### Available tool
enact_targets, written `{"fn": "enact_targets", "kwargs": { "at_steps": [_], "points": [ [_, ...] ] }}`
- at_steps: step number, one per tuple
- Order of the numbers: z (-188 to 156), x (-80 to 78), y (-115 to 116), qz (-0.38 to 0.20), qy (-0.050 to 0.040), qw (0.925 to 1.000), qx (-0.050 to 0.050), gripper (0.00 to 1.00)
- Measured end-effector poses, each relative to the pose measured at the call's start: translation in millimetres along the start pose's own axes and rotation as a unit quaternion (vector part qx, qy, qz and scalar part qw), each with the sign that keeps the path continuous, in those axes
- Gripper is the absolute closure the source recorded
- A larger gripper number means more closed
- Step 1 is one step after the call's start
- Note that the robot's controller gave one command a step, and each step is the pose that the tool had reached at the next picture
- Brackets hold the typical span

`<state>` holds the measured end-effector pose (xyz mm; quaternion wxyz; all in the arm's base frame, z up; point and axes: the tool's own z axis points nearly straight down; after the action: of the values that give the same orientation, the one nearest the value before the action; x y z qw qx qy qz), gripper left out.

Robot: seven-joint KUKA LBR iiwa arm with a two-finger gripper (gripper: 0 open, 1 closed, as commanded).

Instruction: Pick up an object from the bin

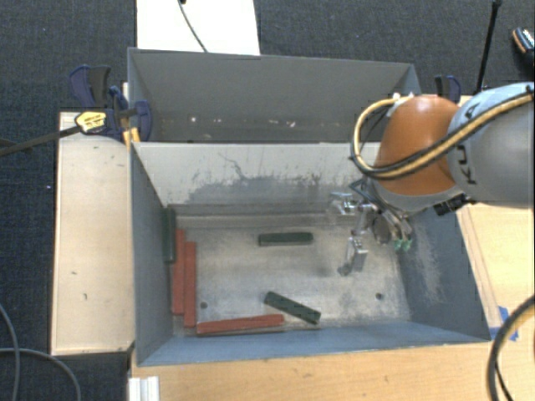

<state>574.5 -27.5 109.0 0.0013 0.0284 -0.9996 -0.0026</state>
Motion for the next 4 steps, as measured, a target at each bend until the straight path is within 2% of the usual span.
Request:
{"fn": "enact_targets", "kwargs": {
  "at_steps": [1,2,3,4],
  "points": [
    [40.2,-9.8,38.9,-0.050,-0.0002,0.9988,0.001,0.00],
    [38.4,-10.4,36.5,-0.050,-0.0015,0.9987,0.003,1.00],
    [-97.5,-9.3,80.6,-0.162,-0.0062,0.9867,0.003,1.00],
    [-93.8,-7.8,79.7,-0.162,-0.0026,0.9869,0.003,0.00]
  ]
}}
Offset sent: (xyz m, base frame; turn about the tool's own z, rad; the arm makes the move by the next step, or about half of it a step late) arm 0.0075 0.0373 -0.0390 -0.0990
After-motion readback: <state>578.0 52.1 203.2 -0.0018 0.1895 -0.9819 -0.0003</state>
